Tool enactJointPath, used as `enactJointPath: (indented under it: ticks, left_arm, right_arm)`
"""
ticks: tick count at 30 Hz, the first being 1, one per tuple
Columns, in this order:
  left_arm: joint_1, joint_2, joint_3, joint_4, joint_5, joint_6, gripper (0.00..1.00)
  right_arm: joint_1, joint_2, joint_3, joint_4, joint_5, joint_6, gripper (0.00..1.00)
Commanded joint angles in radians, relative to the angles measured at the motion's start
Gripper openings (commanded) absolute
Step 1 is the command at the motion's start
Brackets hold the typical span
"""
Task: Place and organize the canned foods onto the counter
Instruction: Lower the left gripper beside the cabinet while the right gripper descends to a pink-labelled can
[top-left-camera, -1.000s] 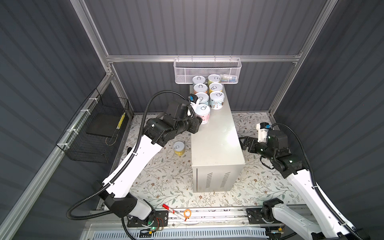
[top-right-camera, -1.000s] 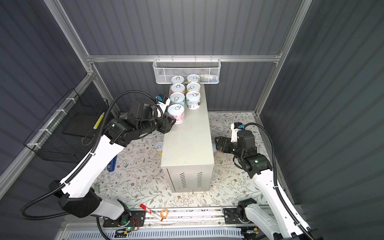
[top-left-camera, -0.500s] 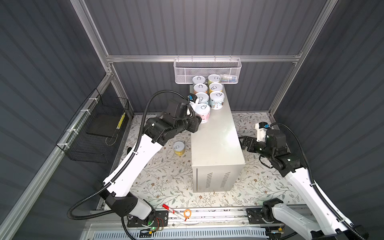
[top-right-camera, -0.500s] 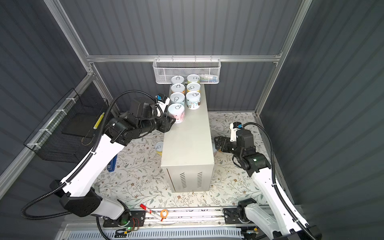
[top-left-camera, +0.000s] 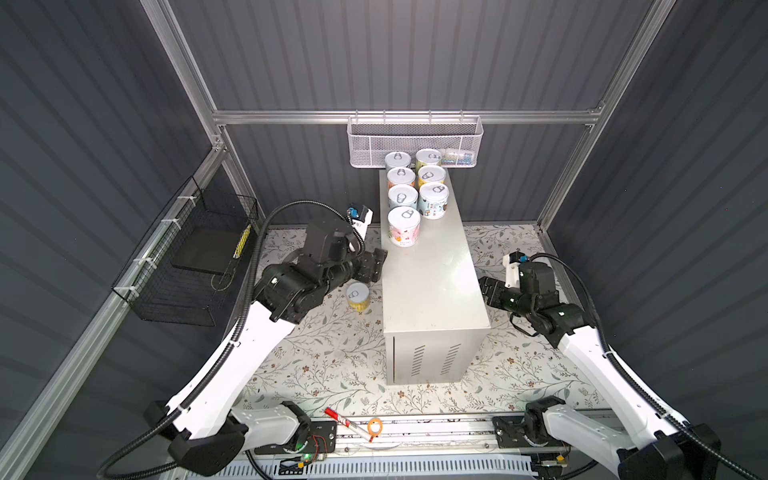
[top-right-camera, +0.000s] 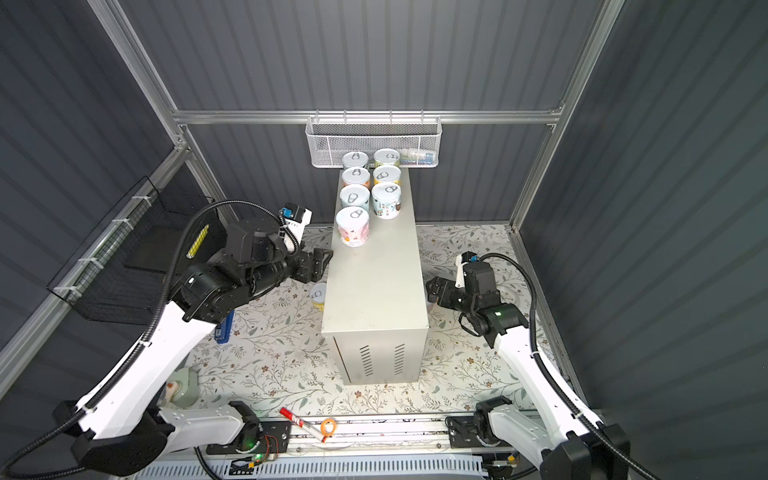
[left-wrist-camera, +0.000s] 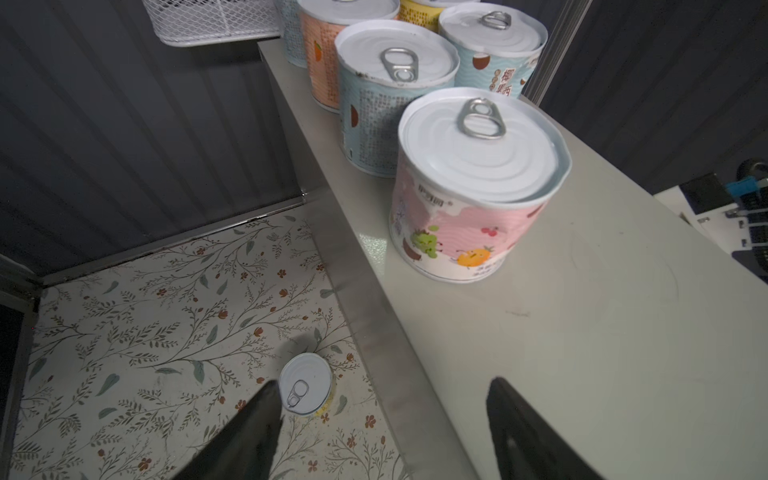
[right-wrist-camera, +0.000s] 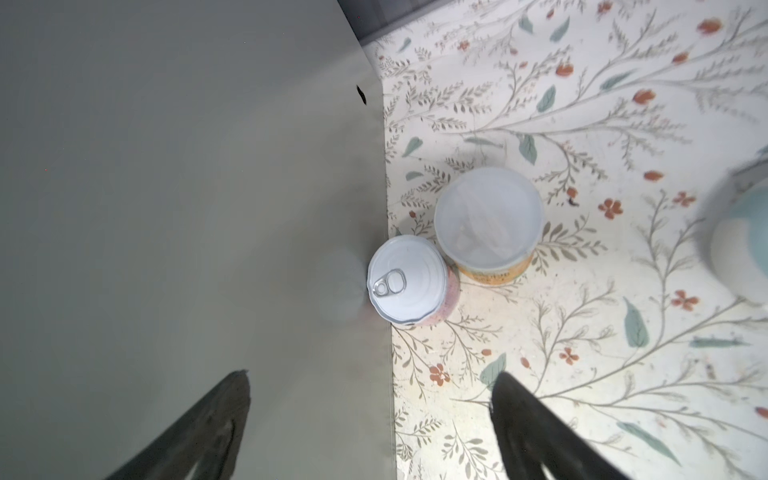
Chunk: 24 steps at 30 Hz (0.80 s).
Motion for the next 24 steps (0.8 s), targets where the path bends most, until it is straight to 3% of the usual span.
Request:
enactJointPath:
  ticks: [1, 11, 19, 24]
  left_arm:
    - [0.020, -0.018, -0.020, -0.022, -0.017, -0.017, 0.91]
    - [0.161, -0.084, -0.283, 0.108, 0.113, -0.009, 0.94]
    - [0.302, -0.094, -0.424, 0.244, 0.243, -0.033, 0.91]
    - [0.332, -0.081, -0.457, 0.295, 0.277, -0.033, 0.90]
  right_arm:
    - [-0.002, 0.028, -0.029, 0.059, -0.019, 0.048, 0.91]
    - [0.003, 0.203, -0.058, 0.158, 0.009, 0.159, 0.87]
    - [0.016, 0.341, -0.005, 0.182, 0.045, 0.215, 0.89]
    - [0.030, 0.421, 0.037, 0.199, 0.040, 0.255, 0.90]
